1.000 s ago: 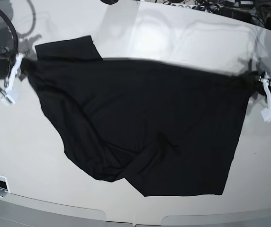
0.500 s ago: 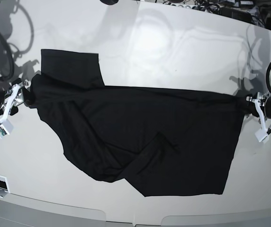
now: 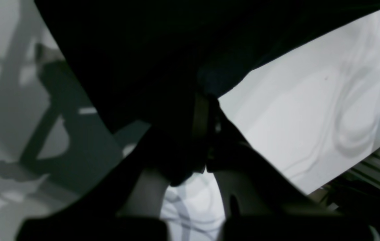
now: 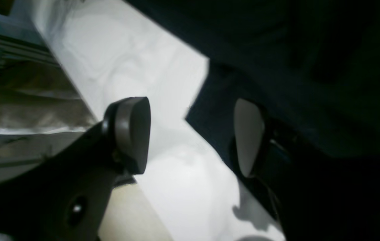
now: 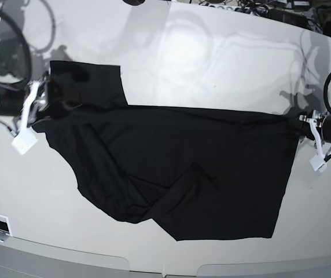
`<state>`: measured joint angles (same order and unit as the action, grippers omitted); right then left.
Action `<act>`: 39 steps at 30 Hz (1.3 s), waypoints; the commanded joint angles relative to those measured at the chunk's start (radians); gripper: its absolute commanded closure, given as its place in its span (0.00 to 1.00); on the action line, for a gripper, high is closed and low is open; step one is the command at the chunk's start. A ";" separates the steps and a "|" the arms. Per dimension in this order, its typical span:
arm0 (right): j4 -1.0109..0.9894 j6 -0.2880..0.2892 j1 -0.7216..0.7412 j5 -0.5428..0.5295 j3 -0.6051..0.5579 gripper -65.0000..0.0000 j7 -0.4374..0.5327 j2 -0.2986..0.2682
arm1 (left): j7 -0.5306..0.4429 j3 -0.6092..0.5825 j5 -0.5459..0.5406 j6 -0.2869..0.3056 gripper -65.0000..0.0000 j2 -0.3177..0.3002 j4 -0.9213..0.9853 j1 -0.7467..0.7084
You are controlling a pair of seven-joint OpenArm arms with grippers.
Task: Layout the t-shirt on the table in an organized manner, then fold the t-shirt properly
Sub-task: 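Hold the shirt edge stretched between both grippers on the table, then pull the shirt corner with the right gripper away from the left gripper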
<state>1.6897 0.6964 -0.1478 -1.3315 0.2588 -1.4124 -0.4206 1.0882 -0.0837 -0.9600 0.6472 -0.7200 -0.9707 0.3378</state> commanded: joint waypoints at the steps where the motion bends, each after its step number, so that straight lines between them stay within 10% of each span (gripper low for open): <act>1: 0.019 0.002 0.003 -0.011 0.005 0.38 0.016 0.000 | -0.016 0.009 -0.017 0.003 1.00 -0.025 -0.011 0.023; 6: 0.019 0.002 -0.004 0.176 -0.089 0.52 0.016 0.007 | -0.019 0.009 -0.017 0.003 1.00 -0.025 -0.011 0.023; 12: 0.047 0.002 -0.005 0.591 -0.300 0.52 0.271 -0.102 | -0.018 0.009 -0.017 0.003 1.00 -0.025 -0.011 0.023; 22: 0.127 -0.010 -0.007 0.977 -0.561 0.52 0.460 -0.197 | -0.014 0.009 -0.017 0.003 1.00 -0.025 -0.011 0.023; 29: 0.126 -0.055 -0.007 1.067 -0.676 0.52 0.500 -0.198 | -0.014 0.009 -0.017 0.003 1.00 -0.025 -0.011 0.023; 39: 0.093 -0.275 -0.008 1.242 -0.782 0.52 0.554 -0.195 | -0.014 0.009 -0.016 0.003 1.00 -0.025 -0.011 0.023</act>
<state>1.7718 0.4252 -0.1631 -0.0937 -0.5285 -0.8669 -0.6033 1.0809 -0.0837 -0.9607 0.6472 -0.7208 -0.9707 0.3382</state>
